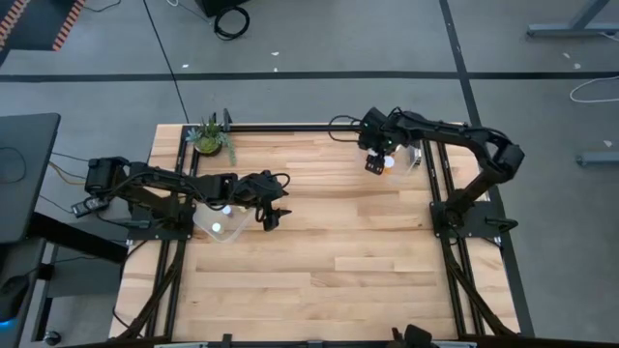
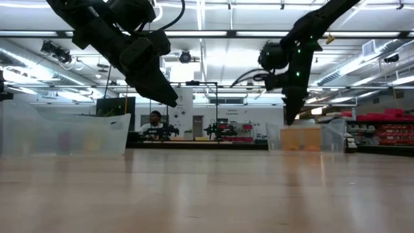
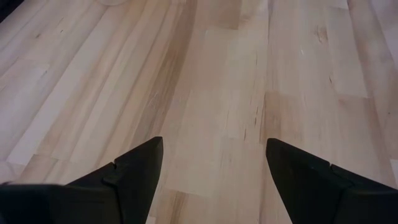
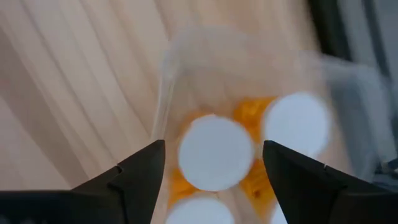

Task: Pick and place medicine bottles into bin by pill shape (circle, oval)
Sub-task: Put the large orange pill bottle into the right transparent bin, then return to Home Position

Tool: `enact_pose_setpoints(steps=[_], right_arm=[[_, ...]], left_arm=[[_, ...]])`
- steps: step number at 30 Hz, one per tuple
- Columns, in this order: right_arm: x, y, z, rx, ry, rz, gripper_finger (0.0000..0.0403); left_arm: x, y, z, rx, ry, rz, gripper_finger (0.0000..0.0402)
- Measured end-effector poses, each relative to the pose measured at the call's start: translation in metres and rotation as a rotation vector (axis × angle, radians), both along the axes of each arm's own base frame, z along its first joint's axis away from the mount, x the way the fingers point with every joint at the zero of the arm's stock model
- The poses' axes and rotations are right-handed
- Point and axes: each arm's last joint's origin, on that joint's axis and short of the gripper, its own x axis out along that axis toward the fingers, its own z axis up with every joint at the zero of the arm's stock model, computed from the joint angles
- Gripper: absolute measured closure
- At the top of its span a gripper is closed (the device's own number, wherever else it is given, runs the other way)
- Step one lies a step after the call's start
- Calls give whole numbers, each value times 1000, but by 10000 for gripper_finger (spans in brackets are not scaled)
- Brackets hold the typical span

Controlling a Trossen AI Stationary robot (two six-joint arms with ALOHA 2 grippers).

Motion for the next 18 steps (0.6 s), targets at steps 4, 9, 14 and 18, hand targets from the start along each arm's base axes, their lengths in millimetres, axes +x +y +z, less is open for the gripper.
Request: enact_pose_setpoints(steps=[4,9,14,18], right_arm=[[-6,6,27,-59,-60,-15,124],[-22,30,59,-96,-226,-56,124],[-39,64,76,-122,-478,-49,127],[-53,93,80,-149,-667,-9,130]], left_arm=[[2,-2,3,47,-25,-41,108],[-2,-6,19,89,-106,-79,108],[-13,-6,18,112,-143,-87,108],[-19,-6,12,116,-178,-86,108]])
